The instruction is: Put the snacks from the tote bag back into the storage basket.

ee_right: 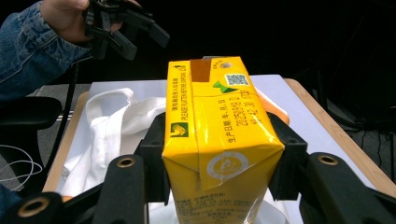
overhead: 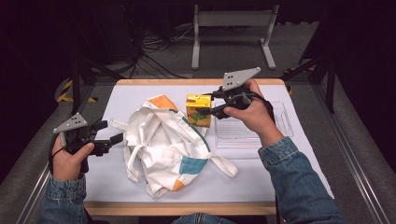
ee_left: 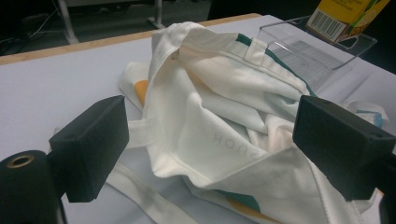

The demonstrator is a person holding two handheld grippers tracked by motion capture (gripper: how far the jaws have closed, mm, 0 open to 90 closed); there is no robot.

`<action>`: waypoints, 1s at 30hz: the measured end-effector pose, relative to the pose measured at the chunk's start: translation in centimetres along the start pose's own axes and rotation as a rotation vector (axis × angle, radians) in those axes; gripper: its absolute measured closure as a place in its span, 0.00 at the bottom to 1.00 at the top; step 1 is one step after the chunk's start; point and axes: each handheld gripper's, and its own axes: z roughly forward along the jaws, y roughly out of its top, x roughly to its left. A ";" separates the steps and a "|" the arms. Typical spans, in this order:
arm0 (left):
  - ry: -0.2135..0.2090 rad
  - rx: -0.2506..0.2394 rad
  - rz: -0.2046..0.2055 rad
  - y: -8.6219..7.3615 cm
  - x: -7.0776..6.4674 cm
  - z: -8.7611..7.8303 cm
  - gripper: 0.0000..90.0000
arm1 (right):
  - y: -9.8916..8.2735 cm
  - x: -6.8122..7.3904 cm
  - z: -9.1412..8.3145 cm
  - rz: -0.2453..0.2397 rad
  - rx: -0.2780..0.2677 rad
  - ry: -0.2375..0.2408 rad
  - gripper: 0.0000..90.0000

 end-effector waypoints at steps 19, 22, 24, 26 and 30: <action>0.018 -0.006 -0.012 -0.1 0.0 -0.1 0.13 | -2.0 -1.5 -3.8 0.014 0.012 -0.026 0.57; 0.018 -0.006 -0.012 -0.1 0.0 -0.2 0.13 | -2.2 -1.6 -4.1 0.013 0.013 -0.027 0.57; 0.019 -0.004 -0.013 -0.1 0.0 -0.2 0.13 | -2.4 -1.8 -4.4 0.015 0.015 -0.030 0.57; 0.019 -0.003 -0.014 -0.1 0.0 -0.2 0.13 | -2.7 -2.0 -4.8 0.013 0.017 -0.034 0.57; 0.021 -0.006 -0.016 -0.2 0.0 -0.2 0.13 | -3.2 -2.3 -5.3 0.009 0.019 -0.038 0.57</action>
